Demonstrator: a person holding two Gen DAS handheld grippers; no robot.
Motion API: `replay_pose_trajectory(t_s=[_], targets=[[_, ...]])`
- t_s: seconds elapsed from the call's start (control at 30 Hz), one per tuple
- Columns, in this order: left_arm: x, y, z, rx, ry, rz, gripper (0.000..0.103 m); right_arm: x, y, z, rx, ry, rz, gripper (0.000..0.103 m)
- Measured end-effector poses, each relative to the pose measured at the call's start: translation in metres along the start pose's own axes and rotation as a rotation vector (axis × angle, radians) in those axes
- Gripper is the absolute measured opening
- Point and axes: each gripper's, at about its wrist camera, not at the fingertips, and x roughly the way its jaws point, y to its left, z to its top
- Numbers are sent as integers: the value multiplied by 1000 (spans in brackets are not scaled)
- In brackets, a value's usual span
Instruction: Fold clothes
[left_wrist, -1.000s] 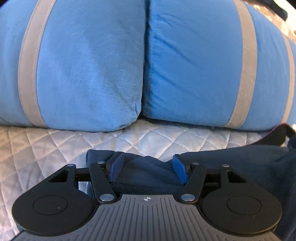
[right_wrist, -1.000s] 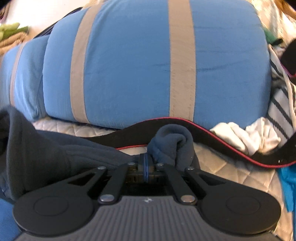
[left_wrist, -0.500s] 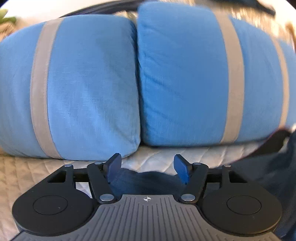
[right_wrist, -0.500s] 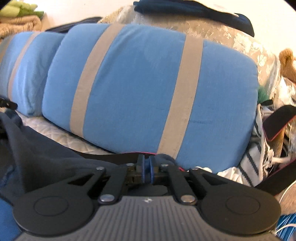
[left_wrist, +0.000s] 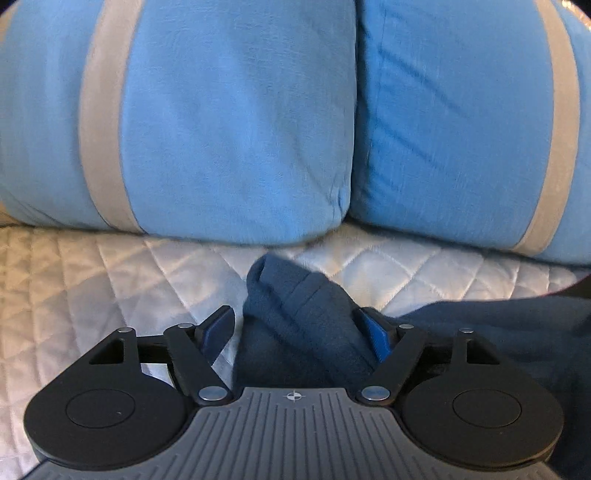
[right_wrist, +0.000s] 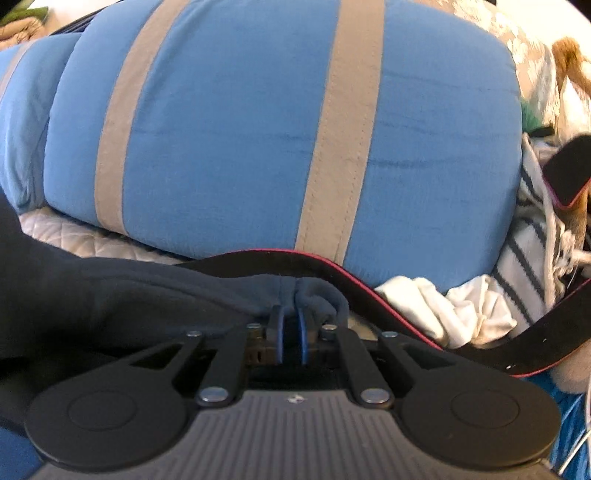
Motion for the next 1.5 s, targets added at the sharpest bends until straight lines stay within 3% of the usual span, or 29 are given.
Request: replay_pose_trajectory(t_s=[0.1,0.17,0.3,0.33,0.47,0.53,0.67,0.73,0.9,1.1,1.5], targets=[[-31,-12,7,18,-92,-3,71,-11,-1,5,26,-23,18,27],[-48,-24,15,52,-133,-54,71,-19,1,11,48,-37,45,27],[-75,-62,22,143,-148,-213,70,-27,22,38,108,-35,194,28],[-82,-72,19,171,-152,-253,67,-30,31,42,107,-31,237,29],[-92,-97,-6,254,-102,-361,30,-41,73,41,21,21,378,25],[-90,-103,-23,291,-76,-385,23,-41,85,30,-16,72,401,23],[-80,-102,-54,399,-43,-359,15,-34,94,3,-73,138,378,24],[-76,-99,-63,436,-41,-345,14,-28,91,-10,-76,166,361,20],[-75,-90,-64,416,-24,-349,12,-18,80,-24,-26,201,353,14],[-73,-83,-67,392,-26,-360,10,-21,88,-28,-79,198,330,14],[-77,-95,-71,456,-53,-313,8,-16,91,-30,-94,214,317,14]])
